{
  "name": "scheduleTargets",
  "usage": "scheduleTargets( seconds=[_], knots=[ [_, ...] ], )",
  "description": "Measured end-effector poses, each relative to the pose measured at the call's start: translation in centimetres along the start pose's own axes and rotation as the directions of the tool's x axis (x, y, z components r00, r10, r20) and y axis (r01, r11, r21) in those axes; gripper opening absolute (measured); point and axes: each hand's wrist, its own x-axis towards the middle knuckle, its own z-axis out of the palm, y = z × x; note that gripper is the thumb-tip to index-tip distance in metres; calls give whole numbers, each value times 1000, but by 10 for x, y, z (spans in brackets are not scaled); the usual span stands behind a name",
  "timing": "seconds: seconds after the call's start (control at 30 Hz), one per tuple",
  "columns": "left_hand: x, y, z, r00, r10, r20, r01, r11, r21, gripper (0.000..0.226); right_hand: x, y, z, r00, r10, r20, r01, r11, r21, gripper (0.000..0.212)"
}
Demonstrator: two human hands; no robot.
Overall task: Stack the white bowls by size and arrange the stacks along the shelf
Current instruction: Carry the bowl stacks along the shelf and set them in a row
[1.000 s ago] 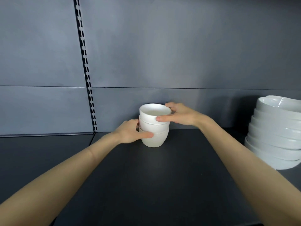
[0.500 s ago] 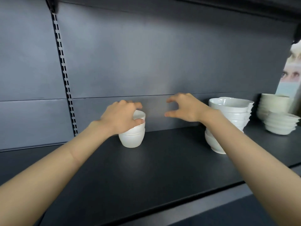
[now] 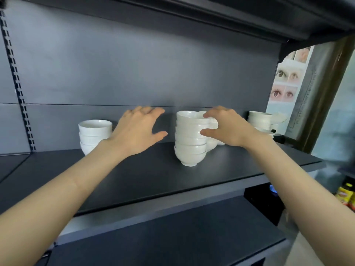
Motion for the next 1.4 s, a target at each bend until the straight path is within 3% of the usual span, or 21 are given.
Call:
scheduleTargets(
  seconds=[0.23, 0.5, 0.77, 0.9, 1.03, 1.17, 1.27, 1.4],
  knots=[
    [-3, 73, 9, 999, -45, -13, 45, 999, -21, 60, -31, 60, -11, 999, 1, 35, -2, 1000, 23, 53],
    [19, 93, 34, 996, -86, -22, 86, 996, 25, 59, -8, 104, -1, 998, -45, 37, 41, 994, 99, 55],
    [34, 74, 91, 968, -246, 51, 251, 955, -156, 87, 44, 120, 44, 992, -119, 33, 105, 953, 283, 61],
    [38, 66, 120, 935, -326, 137, 353, 884, -307, 109, 61, 125, 67, 993, -114, 6, 95, 860, 501, 67],
    [45, 60, 153, 891, -375, 255, 453, 743, -493, 115, 77, 134, 91, 994, -104, 32, 58, 755, 654, 62],
    [56, 62, 172, 868, -416, 272, 482, 567, -668, 95, 94, 141, 107, 989, -129, 74, 17, 590, 807, 60],
    [69, 69, 174, 842, -470, 266, 484, 439, -757, 74, 107, 142, 114, 980, -184, 72, 36, 525, 851, 72],
    [72, 70, 179, 814, -491, 311, 516, 365, -775, 65, 122, 147, 126, 972, -216, 87, 15, 432, 902, 75]
  ],
)
